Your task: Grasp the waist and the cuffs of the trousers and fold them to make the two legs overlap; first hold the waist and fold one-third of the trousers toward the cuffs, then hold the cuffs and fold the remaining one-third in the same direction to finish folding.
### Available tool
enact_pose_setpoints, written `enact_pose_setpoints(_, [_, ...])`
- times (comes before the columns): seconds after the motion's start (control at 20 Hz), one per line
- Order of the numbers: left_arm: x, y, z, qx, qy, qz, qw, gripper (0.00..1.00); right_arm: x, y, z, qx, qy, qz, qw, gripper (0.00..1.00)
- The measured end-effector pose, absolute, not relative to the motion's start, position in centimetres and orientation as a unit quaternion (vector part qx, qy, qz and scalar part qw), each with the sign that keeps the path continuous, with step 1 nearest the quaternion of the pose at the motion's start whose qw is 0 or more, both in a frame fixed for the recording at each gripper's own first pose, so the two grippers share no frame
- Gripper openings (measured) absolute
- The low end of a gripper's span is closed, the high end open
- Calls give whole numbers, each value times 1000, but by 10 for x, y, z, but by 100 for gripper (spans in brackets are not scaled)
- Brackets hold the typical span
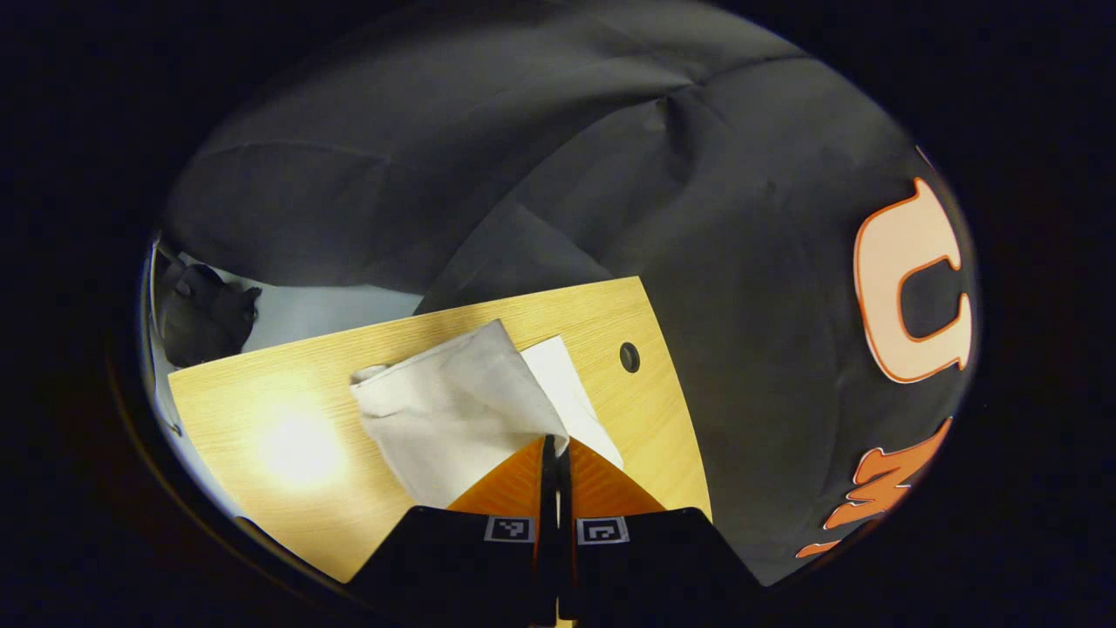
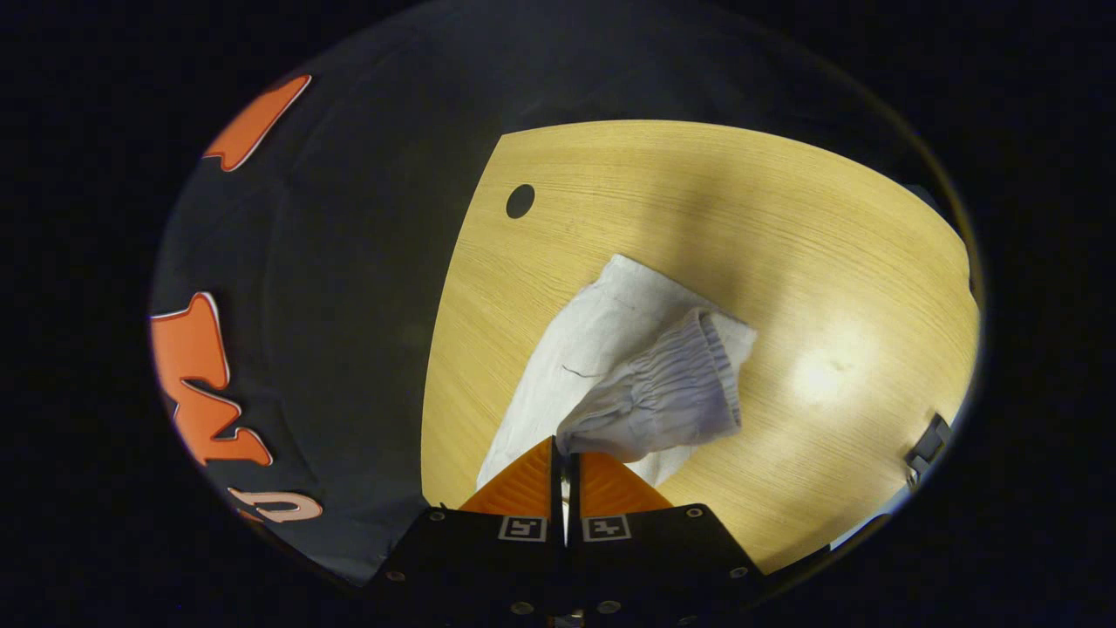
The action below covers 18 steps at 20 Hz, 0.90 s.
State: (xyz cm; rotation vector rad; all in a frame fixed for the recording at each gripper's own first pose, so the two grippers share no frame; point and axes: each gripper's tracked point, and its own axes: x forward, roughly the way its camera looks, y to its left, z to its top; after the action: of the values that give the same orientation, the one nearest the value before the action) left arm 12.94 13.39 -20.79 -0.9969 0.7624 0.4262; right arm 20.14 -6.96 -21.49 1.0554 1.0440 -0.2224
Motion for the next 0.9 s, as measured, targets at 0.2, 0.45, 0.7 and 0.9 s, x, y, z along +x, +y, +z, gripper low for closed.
enact_pose_setpoints(0.2, [185,127,-259,-426,414,190,782,4,255,-60,-248,475,492,-129,718,1])
enact_pose_setpoints(0.45, [226,123,-300,-377,464,177,782,4,278,-57,-260,465,492,-145,721,8])
enact_pose_setpoints(0.7, [260,125,-293,-330,440,143,823,86,289,-49,-234,480,453,-122,741,78])
enact_pose_setpoints(0.9, [271,130,-251,-273,397,121,868,100,267,-58,-209,437,431,-105,783,98])
